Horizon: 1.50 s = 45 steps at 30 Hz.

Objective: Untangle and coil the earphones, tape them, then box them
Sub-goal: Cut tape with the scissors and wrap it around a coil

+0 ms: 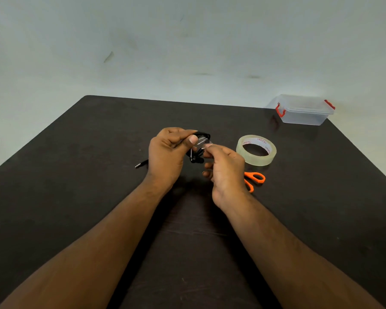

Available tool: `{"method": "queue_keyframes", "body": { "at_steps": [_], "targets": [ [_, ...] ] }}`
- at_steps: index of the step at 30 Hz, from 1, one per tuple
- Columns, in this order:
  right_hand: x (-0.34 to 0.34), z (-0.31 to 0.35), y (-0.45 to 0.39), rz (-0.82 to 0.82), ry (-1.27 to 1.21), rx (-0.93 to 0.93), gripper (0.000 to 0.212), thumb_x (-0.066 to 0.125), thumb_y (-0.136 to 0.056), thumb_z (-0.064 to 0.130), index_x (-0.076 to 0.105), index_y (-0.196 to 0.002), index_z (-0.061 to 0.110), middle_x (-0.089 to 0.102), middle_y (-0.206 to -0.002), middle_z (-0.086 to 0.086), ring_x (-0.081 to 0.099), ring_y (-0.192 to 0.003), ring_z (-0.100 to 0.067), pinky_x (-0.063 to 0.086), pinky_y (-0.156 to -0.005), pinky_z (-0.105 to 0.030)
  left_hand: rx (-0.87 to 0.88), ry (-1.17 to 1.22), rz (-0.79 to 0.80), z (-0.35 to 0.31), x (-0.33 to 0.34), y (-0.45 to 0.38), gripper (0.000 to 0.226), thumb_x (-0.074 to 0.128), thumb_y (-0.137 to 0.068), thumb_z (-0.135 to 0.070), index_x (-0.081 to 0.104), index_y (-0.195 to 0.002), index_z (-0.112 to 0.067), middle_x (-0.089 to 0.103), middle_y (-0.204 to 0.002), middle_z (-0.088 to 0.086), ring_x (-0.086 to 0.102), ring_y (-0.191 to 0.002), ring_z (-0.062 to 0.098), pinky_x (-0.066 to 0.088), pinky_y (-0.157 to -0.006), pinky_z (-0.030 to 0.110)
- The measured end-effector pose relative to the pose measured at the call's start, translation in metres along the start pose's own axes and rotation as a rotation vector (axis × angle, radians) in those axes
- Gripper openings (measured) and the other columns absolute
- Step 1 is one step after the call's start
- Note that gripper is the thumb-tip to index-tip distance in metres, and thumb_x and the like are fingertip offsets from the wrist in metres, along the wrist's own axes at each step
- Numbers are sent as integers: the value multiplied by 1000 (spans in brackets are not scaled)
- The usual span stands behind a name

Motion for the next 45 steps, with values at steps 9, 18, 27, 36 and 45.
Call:
{"method": "queue_keyframes", "body": {
  "at_steps": [9, 18, 27, 36, 45],
  "targets": [
    [3, -4, 5, -27, -84, 100, 6, 69, -84, 23, 72, -82, 19, 62, -73, 6, 48, -67, -10, 37, -59, -27, -6, -59, -16, 5, 2, 1, 21, 76, -80, -11, 73, -97, -24, 53, -121, -1, 66, -97, 17, 54, -78, 18],
    [8, -2, 10, 27, -185, 117, 14, 64, -86, 18, 68, -73, 20, 59, -66, 10, 47, -67, -8, 32, -63, -28, -44, -22, 38, 2, 3, 3, 23, 78, -76, -10, 75, -97, -18, 53, -129, 1, 63, -106, 11, 53, -81, 18],
    [11, -2, 8, 106, -243, 93, 15, 64, -86, 19, 72, -74, 20, 64, -68, 10, 46, -71, -7, 31, -66, -27, -365, 245, 113, 17, 1, -5, 80, 81, -64, -15, 50, -138, -20, 67, -116, 14, 66, -107, 20, 51, -95, 34],
    [12, -5, 3, 173, -193, 90, 14, 67, -83, 23, 73, -70, 24, 63, -73, 10, 45, -73, -8, 32, -65, -28, -448, 406, 204, 15, 3, -4, 31, 72, -72, -7, 70, -102, 2, 75, -91, 11, 71, -84, 19, 56, -73, 24],
    [11, 1, 1, 224, -162, 85, 18, 64, -85, 21, 72, -69, 23, 68, -72, 11, 49, -75, -7, 31, -67, -28, -148, 213, 74, 4, -3, -5, 18, 74, -77, 4, 73, -94, 1, 76, -87, 9, 72, -86, 20, 57, -78, 29]
  ]
}}
Point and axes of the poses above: each hand's wrist, its own y-axis away from the middle knuckle, its own x-axis out of the palm, z = x × y, the point moved 5 cm from there along -y, towards the middle knuckle
